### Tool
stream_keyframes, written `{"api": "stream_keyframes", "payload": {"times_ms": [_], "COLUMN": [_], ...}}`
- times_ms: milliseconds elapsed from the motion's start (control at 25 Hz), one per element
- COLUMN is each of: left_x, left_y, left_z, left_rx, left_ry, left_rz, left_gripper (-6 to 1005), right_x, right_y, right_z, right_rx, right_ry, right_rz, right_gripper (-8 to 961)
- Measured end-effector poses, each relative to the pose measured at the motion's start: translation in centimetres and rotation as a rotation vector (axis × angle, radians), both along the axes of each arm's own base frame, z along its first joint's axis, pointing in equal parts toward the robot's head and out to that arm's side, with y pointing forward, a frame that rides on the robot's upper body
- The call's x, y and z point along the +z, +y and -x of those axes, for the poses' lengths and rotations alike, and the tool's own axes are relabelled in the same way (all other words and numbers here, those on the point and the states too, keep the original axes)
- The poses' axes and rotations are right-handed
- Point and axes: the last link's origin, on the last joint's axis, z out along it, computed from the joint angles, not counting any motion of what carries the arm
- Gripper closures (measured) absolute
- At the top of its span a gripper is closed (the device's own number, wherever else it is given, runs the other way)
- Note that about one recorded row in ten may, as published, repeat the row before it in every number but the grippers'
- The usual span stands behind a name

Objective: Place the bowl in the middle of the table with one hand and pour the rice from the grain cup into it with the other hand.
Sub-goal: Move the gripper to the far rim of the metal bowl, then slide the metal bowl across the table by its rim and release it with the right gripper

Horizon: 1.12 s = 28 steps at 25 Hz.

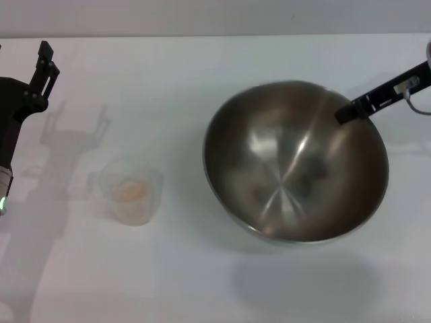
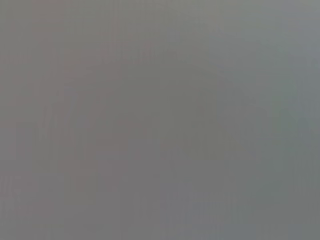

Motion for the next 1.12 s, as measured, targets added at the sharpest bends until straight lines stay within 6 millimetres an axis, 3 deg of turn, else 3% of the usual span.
{"api": "stream_keyframes", "payload": {"times_ms": [280, 1120], "left_x": [0.0, -0.1], "left_y": [0.0, 0.0], "left_z": [-0.1, -0.1], "left_rx": [-0.003, -0.004], "left_ry": [0.002, 0.003], "left_rz": [0.002, 0.004], "left_gripper": [260, 269], "right_x": [-0.1, -4.8], "right_y": [0.2, 0.7], "right_z": [1.0, 1.7], "right_rx": [0.036, 0.017], "right_ry": [0.054, 0.045], "right_rz": [-0.016, 0.052], "right_gripper": [910, 870]}}
